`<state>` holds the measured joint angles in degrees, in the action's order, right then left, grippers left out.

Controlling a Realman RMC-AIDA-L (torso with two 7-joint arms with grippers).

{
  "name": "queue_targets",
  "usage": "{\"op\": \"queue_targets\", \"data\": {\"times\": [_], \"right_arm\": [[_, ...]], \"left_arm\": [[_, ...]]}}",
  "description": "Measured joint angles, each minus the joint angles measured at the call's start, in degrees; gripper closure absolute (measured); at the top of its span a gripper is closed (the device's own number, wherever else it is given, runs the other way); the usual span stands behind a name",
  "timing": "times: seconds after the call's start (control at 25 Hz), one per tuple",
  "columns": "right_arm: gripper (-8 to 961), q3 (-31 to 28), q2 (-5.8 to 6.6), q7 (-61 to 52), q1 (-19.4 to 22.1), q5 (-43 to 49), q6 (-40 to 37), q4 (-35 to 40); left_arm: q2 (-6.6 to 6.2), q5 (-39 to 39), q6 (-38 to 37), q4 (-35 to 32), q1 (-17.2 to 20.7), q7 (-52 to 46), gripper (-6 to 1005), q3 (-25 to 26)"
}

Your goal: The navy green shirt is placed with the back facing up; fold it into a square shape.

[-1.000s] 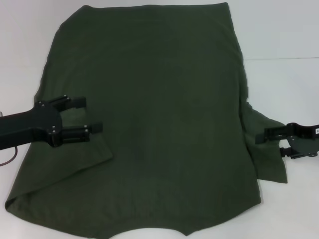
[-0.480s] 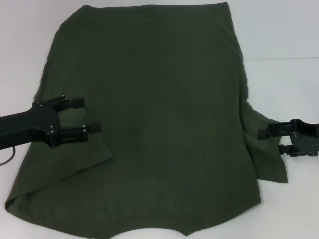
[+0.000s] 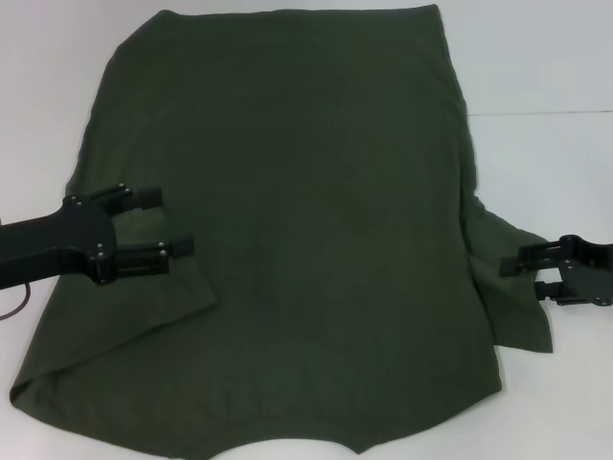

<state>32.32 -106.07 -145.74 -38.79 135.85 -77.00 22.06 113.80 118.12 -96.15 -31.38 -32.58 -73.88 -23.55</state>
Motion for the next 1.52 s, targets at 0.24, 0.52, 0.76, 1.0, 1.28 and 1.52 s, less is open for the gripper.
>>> {"op": "queue_targets", "data": {"times": [0.24,0.52,0.76,1.0,1.28,1.52], "right_arm": [[312,-0.26,0.0,0.04,0.18,-0.02,0.15,0.0],[413,-0.39,0.0,0.09,0.3,-0.12,0.31,0.0],[474,-0.18,0.0,0.04,0.35,-0.13,0.89,0.0],[543,-0.18,-0.07,0.02,0.4,-0.11,1.07,0.0],[620,0.35,-0.87,1.95,0.23,-0.02,1.68,0.0],[684,0.21,-1.17,2.23,0.29,0.08,2.44,0.3]], "left_arm": [[0.01,0.0,0.0,0.0,0.08,0.09,49,0.0],[0.01,0.0,0.0,0.0,0.07,0.17,50,0.0],[0.01,0.0,0.0,0.0,0.06,0.29,49,0.02],[0.01,0.0,0.11,0.0,-0.01,0.39,49,0.09],[0.01,0.0,0.6,0.0,-0.02,0.49,50,0.08],[0.01,0.0,0.62,0.0,0.02,0.49,50,0.01]]}}
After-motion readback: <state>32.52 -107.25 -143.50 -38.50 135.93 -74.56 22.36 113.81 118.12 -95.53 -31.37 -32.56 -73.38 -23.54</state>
